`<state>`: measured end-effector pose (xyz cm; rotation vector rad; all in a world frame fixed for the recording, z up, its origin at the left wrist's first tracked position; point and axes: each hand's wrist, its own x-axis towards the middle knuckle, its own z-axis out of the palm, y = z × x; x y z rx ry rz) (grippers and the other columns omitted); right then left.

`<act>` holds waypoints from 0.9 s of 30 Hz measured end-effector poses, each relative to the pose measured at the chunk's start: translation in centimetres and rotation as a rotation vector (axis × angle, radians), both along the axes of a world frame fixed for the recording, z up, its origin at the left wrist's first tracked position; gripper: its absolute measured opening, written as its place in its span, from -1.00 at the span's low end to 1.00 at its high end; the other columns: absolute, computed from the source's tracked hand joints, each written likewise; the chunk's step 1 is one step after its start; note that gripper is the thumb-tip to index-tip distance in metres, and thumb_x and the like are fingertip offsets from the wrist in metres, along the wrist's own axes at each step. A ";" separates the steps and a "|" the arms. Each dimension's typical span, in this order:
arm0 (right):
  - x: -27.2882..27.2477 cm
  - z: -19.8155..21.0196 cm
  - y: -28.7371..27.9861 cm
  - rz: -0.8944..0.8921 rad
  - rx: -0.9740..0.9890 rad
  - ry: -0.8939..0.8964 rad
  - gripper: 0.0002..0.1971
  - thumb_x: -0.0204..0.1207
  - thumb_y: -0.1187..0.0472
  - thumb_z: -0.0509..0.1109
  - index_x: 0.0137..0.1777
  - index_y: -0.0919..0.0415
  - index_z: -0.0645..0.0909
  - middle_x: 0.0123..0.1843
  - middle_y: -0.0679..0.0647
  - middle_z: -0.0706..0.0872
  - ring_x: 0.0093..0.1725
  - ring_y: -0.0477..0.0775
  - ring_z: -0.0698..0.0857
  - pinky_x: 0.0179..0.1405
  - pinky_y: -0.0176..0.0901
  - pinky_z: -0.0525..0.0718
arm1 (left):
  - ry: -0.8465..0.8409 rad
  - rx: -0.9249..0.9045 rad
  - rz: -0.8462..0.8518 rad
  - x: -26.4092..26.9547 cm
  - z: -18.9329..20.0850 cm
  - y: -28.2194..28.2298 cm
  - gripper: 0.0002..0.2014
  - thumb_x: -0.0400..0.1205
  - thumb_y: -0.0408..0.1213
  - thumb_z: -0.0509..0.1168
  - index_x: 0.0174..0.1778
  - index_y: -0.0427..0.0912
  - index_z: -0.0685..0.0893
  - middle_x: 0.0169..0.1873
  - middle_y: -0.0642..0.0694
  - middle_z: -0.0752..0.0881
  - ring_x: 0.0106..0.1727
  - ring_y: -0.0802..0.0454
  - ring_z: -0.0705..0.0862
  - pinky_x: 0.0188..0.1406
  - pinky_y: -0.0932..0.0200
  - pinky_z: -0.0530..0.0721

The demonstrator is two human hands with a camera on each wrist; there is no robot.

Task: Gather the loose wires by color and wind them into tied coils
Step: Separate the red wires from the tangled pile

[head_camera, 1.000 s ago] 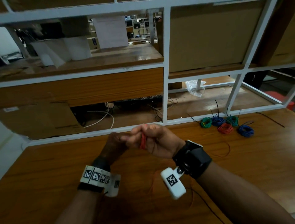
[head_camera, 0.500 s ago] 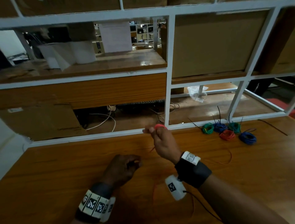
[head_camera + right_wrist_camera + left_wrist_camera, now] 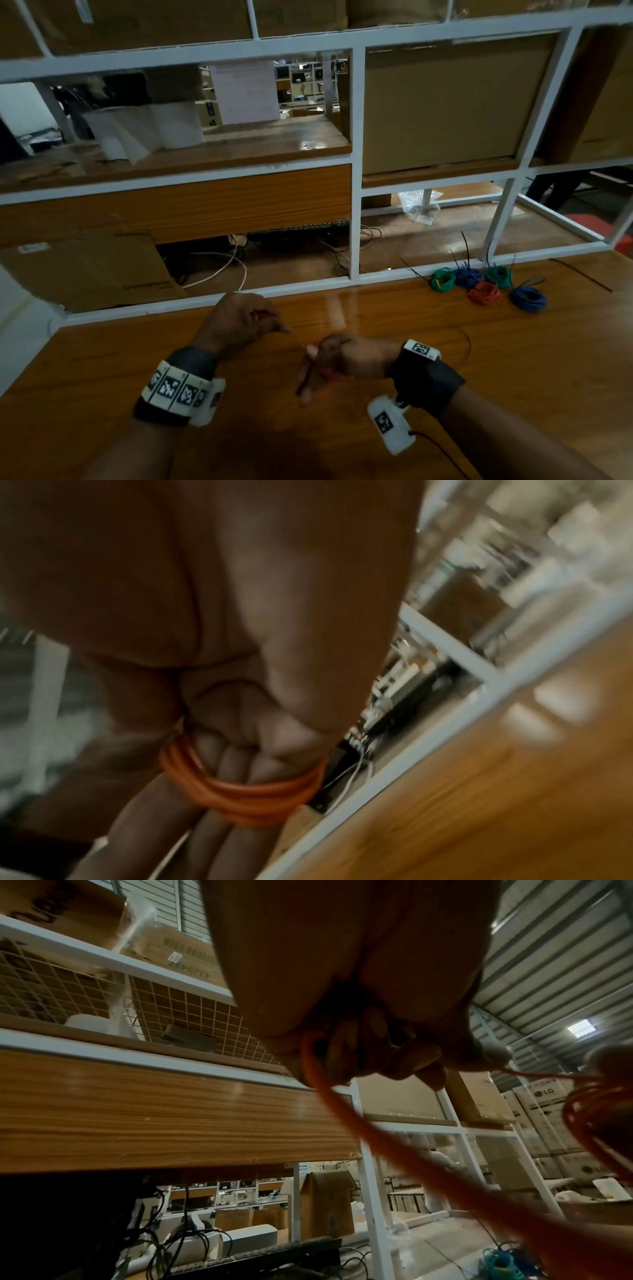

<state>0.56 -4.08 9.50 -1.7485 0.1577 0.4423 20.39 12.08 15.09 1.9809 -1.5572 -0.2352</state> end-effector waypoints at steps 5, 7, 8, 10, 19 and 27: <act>-0.3 0.5 1.1 0.116 0.396 -0.115 -0.75 0.84 0.18 0.19 0.35 0.21 0.64 0.23 0.14 0.82 0.37 0.21 0.71 0.60 0.28 0.50 | 0.099 -0.039 -0.047 -0.9 1.9 -1.9 -0.89 0.40 -0.14 0.62 -0.34 0.17 0.84 -0.25 0.28 0.80 -0.12 0.14 0.73 -0.24 0.22 0.68; -0.4 1.2 1.5 0.110 0.535 -0.178 -0.75 0.82 0.23 0.17 0.34 0.25 0.62 0.24 0.13 0.82 0.30 0.10 0.74 0.37 0.00 0.66 | 0.189 -0.076 -0.042 -1.0 2.0 -2.7 -0.88 0.40 -0.21 0.63 -0.36 0.12 0.85 -0.25 0.18 0.83 -0.12 0.09 0.75 -0.15 0.15 0.70; -0.4 1.6 1.6 0.087 0.592 -0.212 -0.76 0.81 0.23 0.19 0.33 0.26 0.62 0.23 0.13 0.82 0.30 0.08 0.75 0.31 -0.08 0.69 | 0.264 -0.086 -0.035 -0.9 1.8 -3.0 -0.87 0.42 -0.26 0.61 -0.36 0.09 0.86 -0.24 0.11 0.84 -0.11 0.08 0.77 -0.10 0.12 0.72; -0.5 2.3 1.7 0.014 0.705 -0.291 -0.77 0.77 0.22 0.25 0.31 0.26 0.64 0.21 0.16 0.83 0.34 0.12 0.74 0.31 -0.10 0.72 | 0.384 -0.107 -0.016 -0.7 0.7 -3.5 -0.88 0.49 -0.26 0.56 -0.32 0.08 0.87 -0.19 0.03 0.85 -0.08 0.00 0.78 -0.06 0.05 0.74; 2.3 5.8 0.3 -0.471 1.176 -0.662 -0.69 0.80 0.26 0.16 0.42 0.37 0.57 0.52 0.36 0.65 0.54 0.24 0.64 0.61 0.06 0.53 | 0.747 -0.132 0.077 -4.7 -5.0 -4.1 -0.74 0.75 -0.30 0.29 -0.18 -0.04 0.84 -0.47 -0.07 0.63 -0.50 0.13 0.50 -0.53 0.24 0.36; 5.0 3.6 -6.0 -0.942 -0.597 -0.695 -0.79 0.81 0.23 0.21 0.06 0.02 0.67 0.17 -0.07 0.78 0.29 0.11 0.76 0.31 0.22 0.74 | 0.618 0.095 0.131 -4.4 -7.0 -1.9 -0.78 0.76 -0.15 0.26 -0.05 0.02 0.83 -0.50 0.05 0.62 -0.52 0.18 0.49 -0.50 0.25 0.43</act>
